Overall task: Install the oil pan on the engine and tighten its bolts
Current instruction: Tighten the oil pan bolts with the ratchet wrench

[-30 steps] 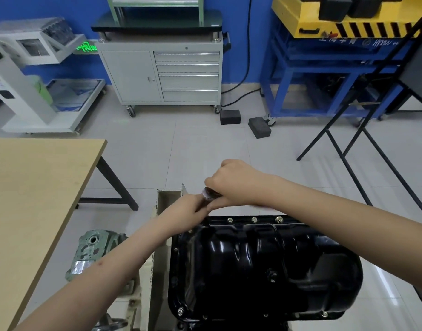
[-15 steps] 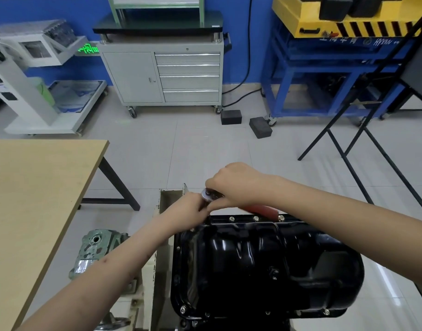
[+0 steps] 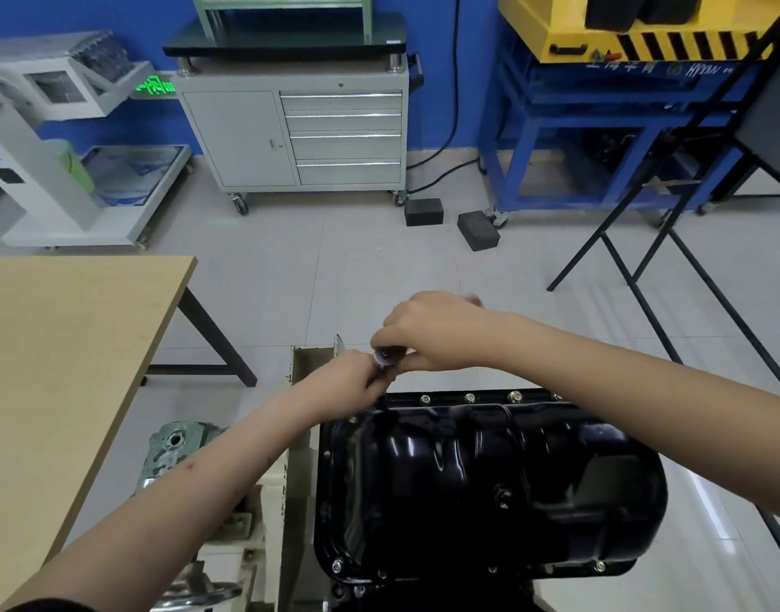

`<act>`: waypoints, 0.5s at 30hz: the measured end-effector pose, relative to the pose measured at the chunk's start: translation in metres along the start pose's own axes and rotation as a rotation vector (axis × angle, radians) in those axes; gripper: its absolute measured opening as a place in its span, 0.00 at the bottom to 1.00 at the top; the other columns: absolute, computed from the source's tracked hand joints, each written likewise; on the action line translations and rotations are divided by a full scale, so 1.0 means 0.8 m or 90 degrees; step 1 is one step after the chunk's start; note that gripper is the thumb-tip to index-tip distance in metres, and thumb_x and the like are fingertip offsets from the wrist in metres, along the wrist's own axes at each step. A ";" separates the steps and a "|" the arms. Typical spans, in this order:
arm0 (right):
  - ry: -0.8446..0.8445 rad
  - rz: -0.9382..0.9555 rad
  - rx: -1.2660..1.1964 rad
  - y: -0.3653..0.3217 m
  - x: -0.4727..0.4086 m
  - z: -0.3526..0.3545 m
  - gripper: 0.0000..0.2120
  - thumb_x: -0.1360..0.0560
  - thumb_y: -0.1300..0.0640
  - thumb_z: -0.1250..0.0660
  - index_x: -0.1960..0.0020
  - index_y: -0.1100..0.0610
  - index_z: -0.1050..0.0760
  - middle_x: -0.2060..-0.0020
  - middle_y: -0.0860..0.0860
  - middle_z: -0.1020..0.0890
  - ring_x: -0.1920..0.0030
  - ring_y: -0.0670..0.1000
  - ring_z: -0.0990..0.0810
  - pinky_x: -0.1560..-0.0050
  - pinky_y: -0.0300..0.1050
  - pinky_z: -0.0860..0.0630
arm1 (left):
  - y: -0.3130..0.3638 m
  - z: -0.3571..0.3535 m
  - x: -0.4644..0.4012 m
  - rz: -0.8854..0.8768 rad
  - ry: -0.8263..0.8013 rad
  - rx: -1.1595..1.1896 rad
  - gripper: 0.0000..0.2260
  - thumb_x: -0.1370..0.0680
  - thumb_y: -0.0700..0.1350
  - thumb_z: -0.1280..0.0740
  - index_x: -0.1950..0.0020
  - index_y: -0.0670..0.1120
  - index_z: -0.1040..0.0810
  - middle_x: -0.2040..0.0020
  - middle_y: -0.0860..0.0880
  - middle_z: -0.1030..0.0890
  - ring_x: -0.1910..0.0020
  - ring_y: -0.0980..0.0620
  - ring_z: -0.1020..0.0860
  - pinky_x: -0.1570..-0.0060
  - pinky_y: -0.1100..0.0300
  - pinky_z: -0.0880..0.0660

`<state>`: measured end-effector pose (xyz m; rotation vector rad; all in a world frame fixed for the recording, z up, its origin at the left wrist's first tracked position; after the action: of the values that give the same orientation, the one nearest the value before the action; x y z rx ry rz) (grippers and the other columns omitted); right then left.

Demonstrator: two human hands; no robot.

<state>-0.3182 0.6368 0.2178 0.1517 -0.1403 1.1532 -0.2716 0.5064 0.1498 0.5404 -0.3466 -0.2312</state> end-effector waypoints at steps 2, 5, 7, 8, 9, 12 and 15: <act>0.002 0.048 0.015 0.000 -0.002 0.002 0.10 0.24 0.54 0.40 0.44 0.52 0.26 0.50 0.48 0.21 0.47 0.53 0.25 0.47 0.47 0.31 | -0.001 0.000 -0.001 -0.011 -0.026 -0.007 0.14 0.20 0.45 0.45 0.53 0.34 0.28 0.59 0.36 0.23 0.58 0.38 0.25 0.55 0.45 0.28; 0.015 0.021 0.025 -0.001 -0.004 0.003 0.12 0.24 0.48 0.38 0.46 0.54 0.26 0.53 0.51 0.20 0.51 0.55 0.23 0.51 0.46 0.30 | -0.002 0.001 0.000 -0.013 -0.032 -0.001 0.14 0.20 0.45 0.44 0.54 0.35 0.28 0.60 0.36 0.23 0.62 0.42 0.26 0.60 0.53 0.28; 0.010 -0.025 0.036 -0.004 -0.003 0.001 0.17 0.26 0.40 0.39 0.51 0.55 0.26 0.61 0.52 0.21 0.58 0.56 0.24 0.62 0.44 0.34 | -0.002 0.004 0.003 -0.001 0.001 -0.008 0.12 0.21 0.45 0.42 0.61 0.39 0.27 0.68 0.41 0.24 0.69 0.51 0.29 0.69 0.64 0.36; 0.003 -0.043 0.031 -0.006 -0.003 0.001 0.18 0.26 0.39 0.40 0.53 0.54 0.27 0.64 0.51 0.24 0.61 0.55 0.25 0.65 0.44 0.36 | -0.001 0.005 0.005 0.002 0.019 -0.011 0.14 0.21 0.44 0.41 0.66 0.42 0.30 0.73 0.46 0.28 0.73 0.57 0.32 0.72 0.66 0.37; -0.001 -0.051 0.023 -0.007 -0.002 0.000 0.18 0.26 0.39 0.40 0.53 0.54 0.27 0.65 0.51 0.24 0.62 0.55 0.26 0.65 0.43 0.37 | 0.000 0.005 0.006 0.003 0.028 -0.013 0.16 0.21 0.43 0.40 0.69 0.44 0.33 0.75 0.49 0.31 0.75 0.57 0.33 0.72 0.68 0.36; -0.001 -0.009 0.018 -0.006 -0.003 0.001 0.11 0.24 0.48 0.39 0.46 0.53 0.27 0.53 0.50 0.21 0.52 0.54 0.24 0.57 0.45 0.33 | 0.003 0.001 0.004 -0.013 0.021 0.003 0.13 0.20 0.43 0.43 0.61 0.37 0.30 0.69 0.42 0.26 0.70 0.48 0.30 0.68 0.64 0.32; 0.006 0.052 0.053 -0.004 -0.005 0.002 0.09 0.24 0.57 0.40 0.45 0.54 0.26 0.49 0.49 0.22 0.46 0.54 0.25 0.44 0.45 0.32 | 0.000 0.001 0.000 -0.016 -0.006 0.031 0.13 0.20 0.44 0.44 0.54 0.35 0.29 0.60 0.36 0.24 0.61 0.39 0.26 0.57 0.47 0.28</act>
<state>-0.3173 0.6316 0.2181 0.2159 -0.0918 1.2417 -0.2717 0.5058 0.1502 0.5918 -0.3554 -0.2493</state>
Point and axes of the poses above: each hand's wrist, its own x-axis away from the middle knuckle, its own z-axis out of the back of the hand, y = z × x, the point moved 1 cm from there along -x, towards the middle knuckle
